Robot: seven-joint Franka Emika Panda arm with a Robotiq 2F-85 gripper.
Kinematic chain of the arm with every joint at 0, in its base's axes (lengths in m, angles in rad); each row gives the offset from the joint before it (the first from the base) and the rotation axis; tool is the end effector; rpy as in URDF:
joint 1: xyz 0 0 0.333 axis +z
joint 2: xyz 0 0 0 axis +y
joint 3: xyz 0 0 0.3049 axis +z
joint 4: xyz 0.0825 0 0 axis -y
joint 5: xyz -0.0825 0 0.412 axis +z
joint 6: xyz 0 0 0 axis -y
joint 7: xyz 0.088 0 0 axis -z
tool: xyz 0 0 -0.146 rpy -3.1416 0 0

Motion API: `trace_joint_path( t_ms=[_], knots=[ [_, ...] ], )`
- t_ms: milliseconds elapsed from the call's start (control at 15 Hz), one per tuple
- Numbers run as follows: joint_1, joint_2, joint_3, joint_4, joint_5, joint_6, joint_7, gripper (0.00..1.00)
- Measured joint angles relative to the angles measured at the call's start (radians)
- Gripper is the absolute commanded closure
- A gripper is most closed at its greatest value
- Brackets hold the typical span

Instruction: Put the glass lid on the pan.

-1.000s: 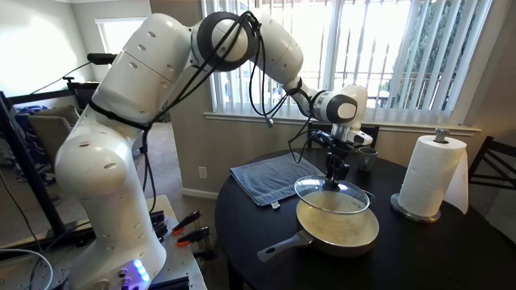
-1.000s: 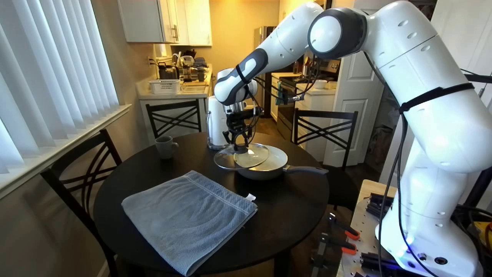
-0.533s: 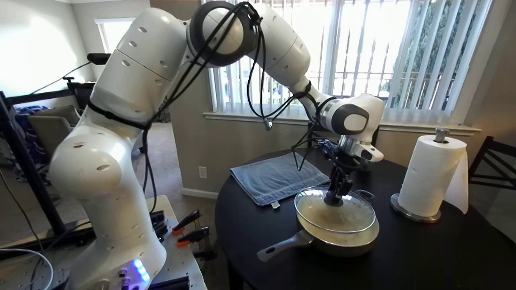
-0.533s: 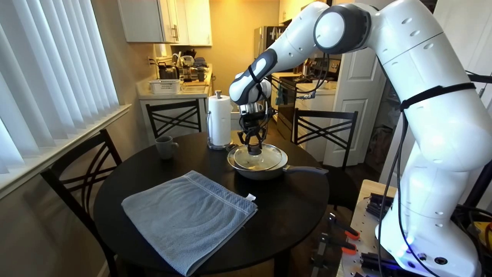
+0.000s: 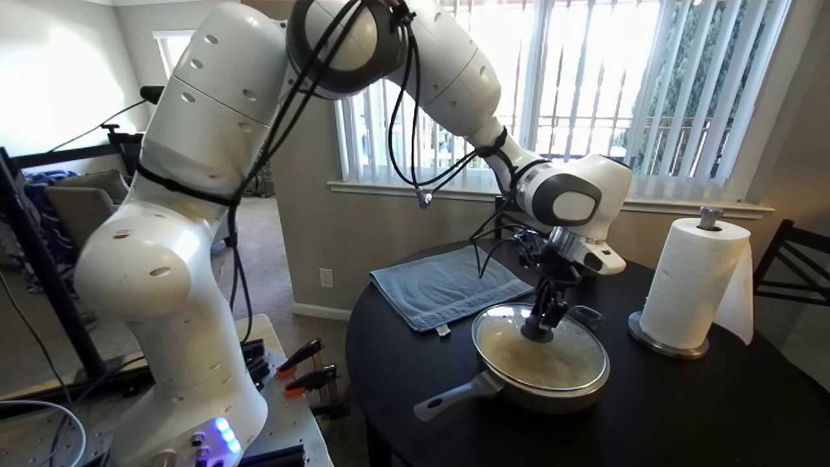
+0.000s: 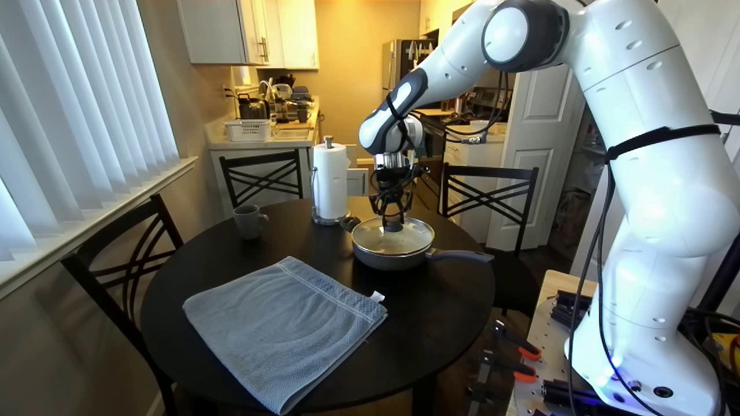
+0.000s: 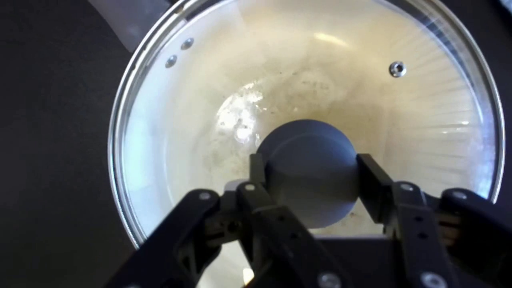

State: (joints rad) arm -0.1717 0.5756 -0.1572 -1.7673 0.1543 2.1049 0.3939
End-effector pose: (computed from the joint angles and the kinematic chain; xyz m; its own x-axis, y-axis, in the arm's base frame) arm 0.6105 -0.1942 0.1568 0.6735 -0.7058 -0.2197 -0.7122 -0.6992 0.0631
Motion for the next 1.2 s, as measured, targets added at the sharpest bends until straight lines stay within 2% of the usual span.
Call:
trace_joint_path(
  t_ms=[800,867,933,1133,1200],
  knots=[
    [0.021,-0.005,-0.002,-0.026,0.000,0.062,0.002,0.67],
    [0.023,-0.005,-0.002,-0.027,0.000,0.067,0.002,0.17],
    [0.025,-0.005,-0.002,-0.027,0.000,0.073,0.003,0.16],
    [0.035,-0.005,-0.006,-0.033,-0.001,0.112,0.015,0.00],
    [0.041,-0.006,-0.009,-0.034,-0.005,0.130,0.024,0.00]
  ],
)
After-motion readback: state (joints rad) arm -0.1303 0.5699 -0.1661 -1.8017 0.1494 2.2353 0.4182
